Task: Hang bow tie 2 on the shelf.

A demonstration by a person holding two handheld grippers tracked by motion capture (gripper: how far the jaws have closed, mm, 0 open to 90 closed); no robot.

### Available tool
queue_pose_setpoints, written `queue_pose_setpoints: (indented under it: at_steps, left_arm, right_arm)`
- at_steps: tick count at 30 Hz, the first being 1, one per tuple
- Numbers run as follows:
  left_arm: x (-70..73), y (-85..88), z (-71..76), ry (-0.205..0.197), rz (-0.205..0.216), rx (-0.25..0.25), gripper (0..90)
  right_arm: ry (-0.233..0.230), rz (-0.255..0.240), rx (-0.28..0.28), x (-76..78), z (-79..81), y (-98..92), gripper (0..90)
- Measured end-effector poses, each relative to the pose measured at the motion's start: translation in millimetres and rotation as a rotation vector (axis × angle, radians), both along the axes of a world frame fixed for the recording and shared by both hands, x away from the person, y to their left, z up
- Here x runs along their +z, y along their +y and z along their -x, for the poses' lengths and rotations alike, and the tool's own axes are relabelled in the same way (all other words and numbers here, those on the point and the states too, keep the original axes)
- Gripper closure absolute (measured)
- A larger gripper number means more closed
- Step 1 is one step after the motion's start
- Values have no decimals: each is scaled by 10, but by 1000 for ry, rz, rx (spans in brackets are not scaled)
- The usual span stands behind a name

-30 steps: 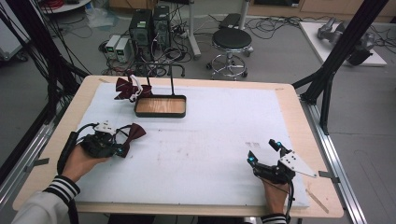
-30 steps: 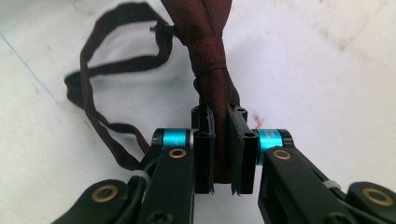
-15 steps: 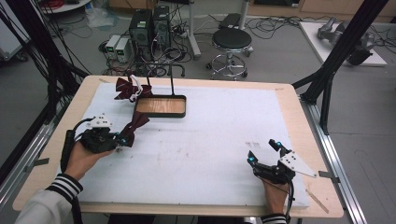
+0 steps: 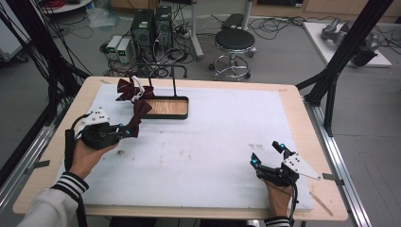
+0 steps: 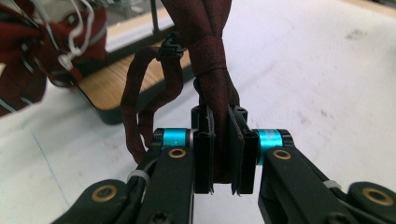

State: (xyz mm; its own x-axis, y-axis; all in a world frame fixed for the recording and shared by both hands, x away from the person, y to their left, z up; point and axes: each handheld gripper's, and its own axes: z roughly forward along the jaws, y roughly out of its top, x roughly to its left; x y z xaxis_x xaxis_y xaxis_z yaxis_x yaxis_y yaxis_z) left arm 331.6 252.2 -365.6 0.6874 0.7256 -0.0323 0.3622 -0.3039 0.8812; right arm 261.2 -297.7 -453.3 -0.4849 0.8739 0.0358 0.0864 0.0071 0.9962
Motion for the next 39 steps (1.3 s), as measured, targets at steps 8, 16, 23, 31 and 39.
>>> queue_pose_setpoints:
  at_steps: [8,16,23,31,39]
  left_arm:
    - [99,-61,-87,-53,46,24,814]
    - [191,-116,-181,-77,84,27,814]
    - [304,-156,-271,-91,104,31,814]
    - [406,-242,-387,-104,125,38,814]
    - [503,-300,-494,-119,143,46,814]
  right_arm:
    - [0,1,0,0,0,-1,69]
    - [1,-2,1,0,0,-1,69]
    - [-5,-1,2,-1,-5,-5,69]
    - [-1,1,1,0,-1,-1,69]
    - [-1,-1,3,-1,-1,-2,69]
